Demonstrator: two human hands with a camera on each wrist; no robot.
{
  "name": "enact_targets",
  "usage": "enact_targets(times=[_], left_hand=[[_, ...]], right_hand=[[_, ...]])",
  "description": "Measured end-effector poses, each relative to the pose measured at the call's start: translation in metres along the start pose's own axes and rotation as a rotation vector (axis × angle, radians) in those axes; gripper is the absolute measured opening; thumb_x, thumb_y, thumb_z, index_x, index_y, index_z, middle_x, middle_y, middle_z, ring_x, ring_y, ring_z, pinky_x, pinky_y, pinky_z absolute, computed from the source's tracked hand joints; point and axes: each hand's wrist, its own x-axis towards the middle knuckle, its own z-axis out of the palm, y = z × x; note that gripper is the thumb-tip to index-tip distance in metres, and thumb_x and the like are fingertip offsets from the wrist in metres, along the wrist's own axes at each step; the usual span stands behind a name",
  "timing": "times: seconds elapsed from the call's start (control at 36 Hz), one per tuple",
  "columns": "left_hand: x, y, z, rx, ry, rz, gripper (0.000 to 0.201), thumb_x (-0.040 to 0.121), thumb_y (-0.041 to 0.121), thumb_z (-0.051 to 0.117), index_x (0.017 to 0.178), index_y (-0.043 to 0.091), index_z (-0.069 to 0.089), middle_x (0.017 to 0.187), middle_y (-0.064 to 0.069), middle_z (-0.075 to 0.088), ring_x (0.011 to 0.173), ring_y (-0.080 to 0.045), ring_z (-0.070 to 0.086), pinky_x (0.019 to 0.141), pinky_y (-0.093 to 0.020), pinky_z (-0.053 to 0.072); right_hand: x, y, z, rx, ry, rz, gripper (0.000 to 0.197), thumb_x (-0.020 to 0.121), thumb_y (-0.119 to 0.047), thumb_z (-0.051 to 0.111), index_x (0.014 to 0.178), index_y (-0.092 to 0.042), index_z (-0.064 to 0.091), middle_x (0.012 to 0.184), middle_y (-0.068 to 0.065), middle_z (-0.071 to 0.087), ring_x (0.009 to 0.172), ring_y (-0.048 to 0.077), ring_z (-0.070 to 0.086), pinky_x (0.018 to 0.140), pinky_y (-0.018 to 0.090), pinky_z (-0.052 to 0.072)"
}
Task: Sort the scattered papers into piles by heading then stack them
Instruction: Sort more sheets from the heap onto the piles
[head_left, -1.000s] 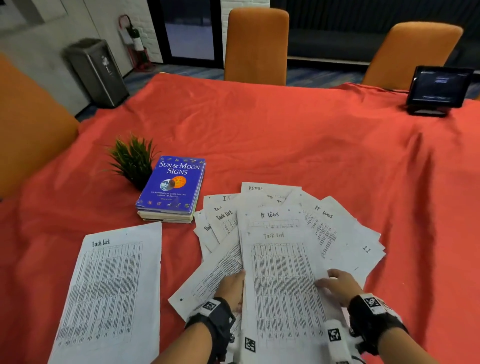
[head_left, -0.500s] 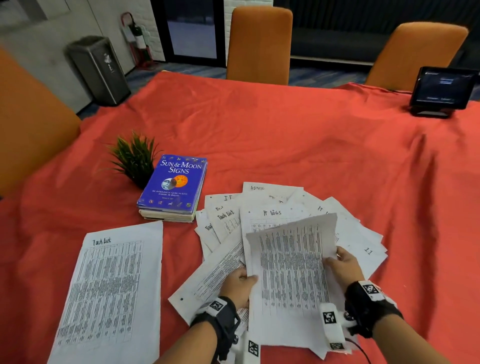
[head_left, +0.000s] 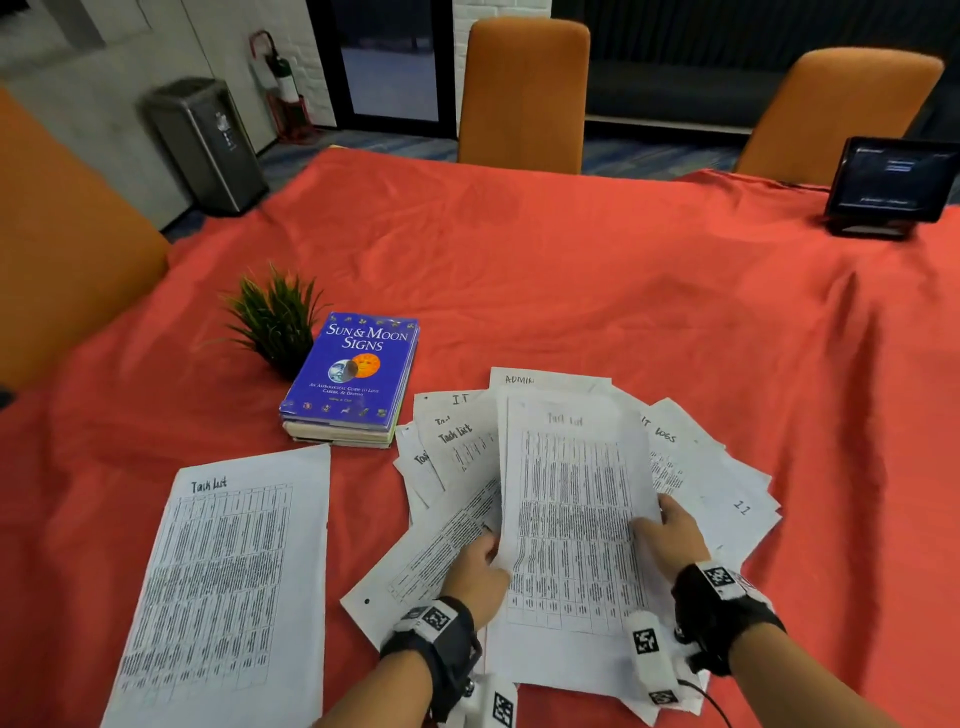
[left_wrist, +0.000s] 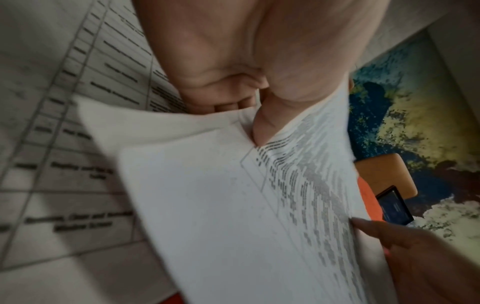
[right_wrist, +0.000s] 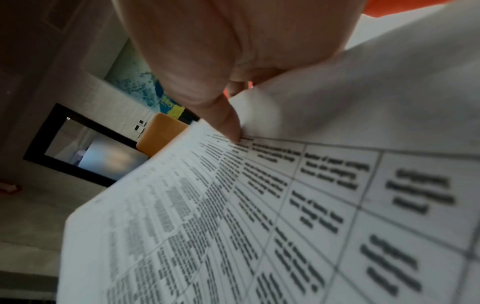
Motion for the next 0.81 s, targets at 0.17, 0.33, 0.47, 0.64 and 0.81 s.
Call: enact_targets(times=[0.17,0.33,0.47,0.64,0.81], left_hand=[[-0.006,-0.001,-0.018,-0.036,-0.023,0.072,0.040,0.092,0.003,0.052,0.107,0.040,0.059,0.107,0.014,0.069,0.104,-0.009,0.064,0.098,-0.030,0.049],[-0.006,0.014,-0.030,-0.112,0.171,0.196,0.052,0.090,-0.003,0.047,0.101,0.048,0.054,0.110,0.013,0.068,0.100,-0.003,0.064,0.093,-0.024,0.052],[-0.011,0.053,-0.051,-0.233,0.388,0.352,0.049,0.088,0.024,0.050,0.136,0.020,0.045,0.133,0.001,0.060,0.124,-0.014,0.055,0.109,-0.043,0.043],[-0.037,0.084,-0.074,-0.376,0.498,0.602,0.044,0.085,0.022,0.052,0.127,0.032,0.046,0.134,-0.003,0.058,0.127,-0.015,0.053,0.112,-0.041,0.038],[-0.039,0.079,-0.078,-0.477,0.493,0.587,0.054,0.078,0.027,0.056,0.131,0.020,0.046,0.120,0.007,0.066,0.112,-0.008,0.061,0.105,-0.036,0.044]], right_hand=[[-0.002,-0.011,-0.007,0.362,0.004,0.017,0.046,0.083,0.003,0.064,0.127,-0.004,0.050,0.119,0.008,0.058,0.097,0.022,0.054,0.087,0.032,0.038],[-0.017,-0.042,-0.009,0.492,-0.066,-0.186,0.023,0.088,0.001,0.056,0.104,-0.010,0.068,0.110,0.016,0.070,0.098,0.031,0.067,0.087,0.041,0.052],[-0.051,-0.084,-0.008,0.524,-0.027,-0.519,0.027,0.093,0.002,0.052,0.115,-0.007,0.063,0.107,0.002,0.071,0.099,0.013,0.067,0.081,0.019,0.053],[-0.078,-0.108,-0.006,0.630,-0.028,-0.714,0.024,0.092,0.008,0.050,0.106,-0.009,0.060,0.097,-0.008,0.073,0.094,0.011,0.067,0.078,0.020,0.053],[-0.086,-0.110,0.003,0.599,-0.021,-0.732,0.027,0.091,0.009,0.051,0.103,-0.014,0.058,0.087,-0.019,0.070,0.084,-0.003,0.064,0.073,0.011,0.049]])
